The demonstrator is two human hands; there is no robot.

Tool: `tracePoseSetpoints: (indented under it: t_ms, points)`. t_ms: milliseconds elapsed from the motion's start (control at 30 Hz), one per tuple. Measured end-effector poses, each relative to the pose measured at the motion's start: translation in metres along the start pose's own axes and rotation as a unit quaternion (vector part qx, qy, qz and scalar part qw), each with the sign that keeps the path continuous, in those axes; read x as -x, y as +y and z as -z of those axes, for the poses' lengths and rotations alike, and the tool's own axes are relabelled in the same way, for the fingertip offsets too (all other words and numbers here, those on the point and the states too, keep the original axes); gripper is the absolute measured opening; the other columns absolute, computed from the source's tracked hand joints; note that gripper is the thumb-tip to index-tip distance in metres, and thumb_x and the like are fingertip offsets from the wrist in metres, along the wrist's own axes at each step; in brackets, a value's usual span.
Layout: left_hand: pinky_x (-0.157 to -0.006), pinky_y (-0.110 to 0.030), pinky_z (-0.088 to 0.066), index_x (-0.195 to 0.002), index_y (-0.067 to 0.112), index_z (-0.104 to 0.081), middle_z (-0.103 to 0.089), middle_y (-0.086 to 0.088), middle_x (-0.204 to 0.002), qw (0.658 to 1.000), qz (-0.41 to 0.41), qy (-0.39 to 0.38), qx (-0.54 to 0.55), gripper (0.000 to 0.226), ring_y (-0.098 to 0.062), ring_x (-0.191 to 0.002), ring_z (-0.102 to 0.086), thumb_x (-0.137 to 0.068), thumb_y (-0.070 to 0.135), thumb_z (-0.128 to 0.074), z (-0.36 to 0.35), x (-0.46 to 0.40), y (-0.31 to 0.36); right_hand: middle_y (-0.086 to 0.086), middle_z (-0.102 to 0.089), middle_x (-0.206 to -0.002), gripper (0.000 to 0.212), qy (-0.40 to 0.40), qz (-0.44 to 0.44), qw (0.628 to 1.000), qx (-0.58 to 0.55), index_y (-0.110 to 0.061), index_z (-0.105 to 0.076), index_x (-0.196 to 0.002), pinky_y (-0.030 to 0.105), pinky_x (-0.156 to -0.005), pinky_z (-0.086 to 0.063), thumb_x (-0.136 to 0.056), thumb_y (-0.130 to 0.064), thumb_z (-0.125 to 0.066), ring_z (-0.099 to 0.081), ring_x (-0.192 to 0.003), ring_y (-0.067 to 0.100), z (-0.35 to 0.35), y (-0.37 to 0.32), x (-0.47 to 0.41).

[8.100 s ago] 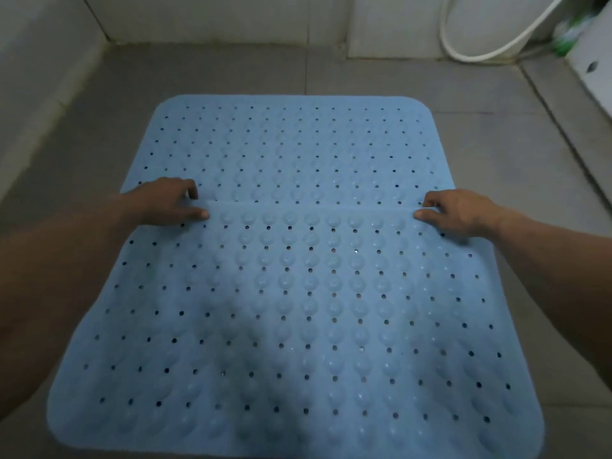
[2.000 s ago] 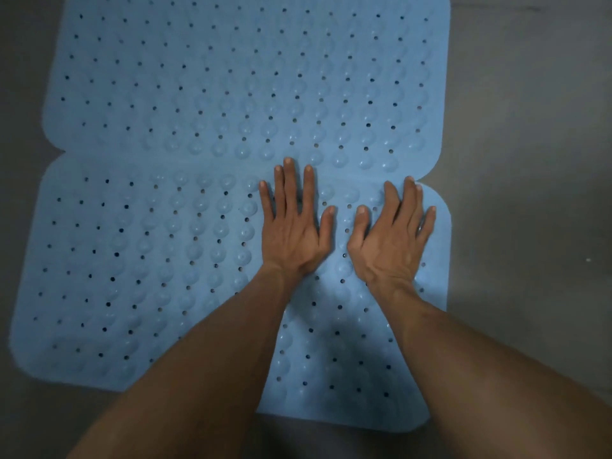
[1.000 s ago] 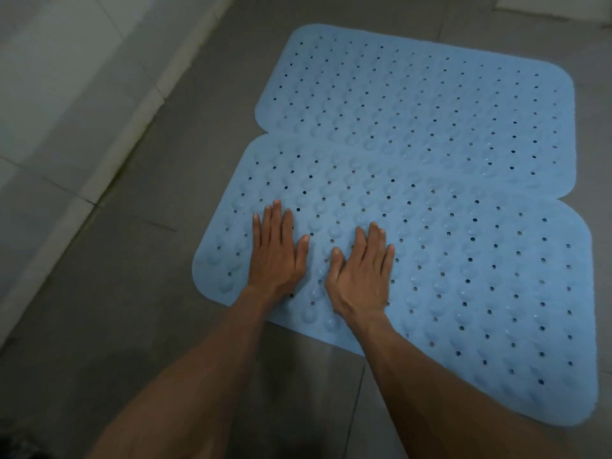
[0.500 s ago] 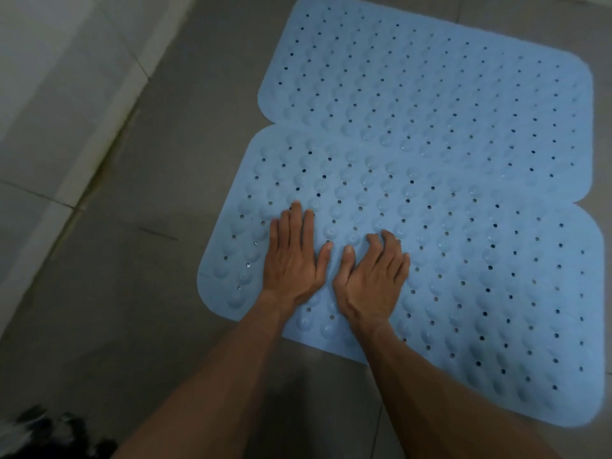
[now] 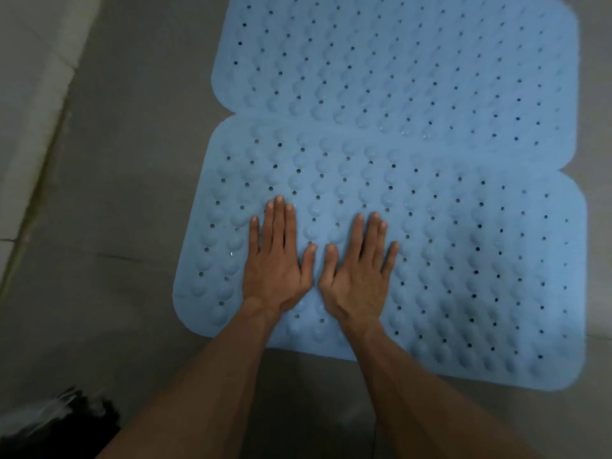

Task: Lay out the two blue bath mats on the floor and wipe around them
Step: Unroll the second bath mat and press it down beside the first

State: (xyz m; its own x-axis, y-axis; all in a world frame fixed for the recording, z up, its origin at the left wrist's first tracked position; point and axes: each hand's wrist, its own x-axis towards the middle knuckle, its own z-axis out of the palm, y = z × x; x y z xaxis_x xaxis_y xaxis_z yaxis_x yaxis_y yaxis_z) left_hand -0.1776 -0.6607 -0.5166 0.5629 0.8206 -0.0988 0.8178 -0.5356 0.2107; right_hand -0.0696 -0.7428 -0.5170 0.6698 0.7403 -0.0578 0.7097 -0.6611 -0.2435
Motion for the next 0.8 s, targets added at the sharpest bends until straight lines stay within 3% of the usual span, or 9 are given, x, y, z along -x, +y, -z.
tracePoseSetpoints:
  t_ms: [200,267,333,433,633,800]
  points:
    - [-0.121,-0.053,-0.011,-0.154,-0.003,-0.016,-0.013,-0.021,-0.162,0.999,-0.012,0.032,-0.021,0.074,-0.031,-0.151,-0.01,-0.1,0.047,-0.028,-0.002,0.002,0.0,0.004,0.003,-0.17,0.07,-0.054,-0.007,0.998,-0.023,-0.018,-0.007,-0.162,0.048,-0.125,0.007,-0.103,-0.051,-0.025,0.011,-0.156,0.018,0.01,-0.001,-0.001]
    - [-0.121,-0.055,-0.011,-0.153,-0.004,-0.016,-0.012,-0.023,-0.161,0.999,-0.011,0.024,-0.028,0.076,-0.034,-0.151,-0.01,-0.099,0.048,-0.024,-0.002,0.003,0.0,0.001,0.009,-0.169,0.067,-0.109,0.005,0.991,-0.075,-0.02,-0.003,-0.162,0.045,-0.124,0.014,-0.105,-0.049,-0.022,0.016,-0.154,0.014,0.022,0.003,-0.003]
    - [-0.12,-0.056,-0.01,-0.152,-0.006,-0.016,-0.011,-0.026,-0.161,0.999,-0.024,0.022,-0.039,0.077,-0.037,-0.151,-0.008,-0.099,0.05,-0.019,0.0,0.004,0.003,-0.003,0.004,-0.17,0.062,-0.147,0.018,0.977,-0.156,-0.022,-0.011,-0.162,0.042,-0.125,0.01,-0.106,-0.046,-0.024,0.011,-0.155,0.012,0.043,0.019,-0.009]
    - [-0.121,-0.054,-0.01,-0.152,-0.007,-0.018,-0.011,-0.027,-0.16,0.997,-0.056,0.039,-0.029,0.078,-0.038,-0.15,-0.009,-0.099,0.05,-0.018,0.007,0.001,0.035,-0.002,-0.008,-0.169,0.057,-0.096,0.047,0.985,-0.138,-0.022,-0.026,-0.158,0.042,-0.126,0.003,-0.106,-0.043,-0.026,0.001,-0.156,0.014,0.065,0.07,-0.011]
    - [-0.123,-0.049,-0.007,-0.154,-0.002,-0.012,-0.005,-0.022,-0.162,0.991,-0.124,0.042,0.034,0.074,-0.032,-0.152,-0.003,-0.101,0.05,-0.018,-0.011,0.0,0.174,0.009,-0.016,-0.167,0.06,-0.01,-0.028,0.999,-0.027,-0.012,-0.033,-0.154,0.048,-0.126,-0.005,-0.103,-0.043,-0.028,-0.009,-0.155,0.025,0.085,0.225,-0.014]
    - [-0.123,-0.049,-0.007,-0.154,-0.001,-0.016,-0.008,-0.02,-0.162,0.986,-0.159,0.023,0.048,0.073,-0.03,-0.152,-0.005,-0.101,0.049,-0.014,-0.041,0.015,0.258,0.012,-0.024,-0.165,0.056,0.021,-0.056,0.998,-0.017,-0.01,-0.037,-0.15,0.049,-0.126,-0.008,-0.103,-0.04,-0.033,-0.016,-0.154,0.027,0.089,0.294,-0.017]
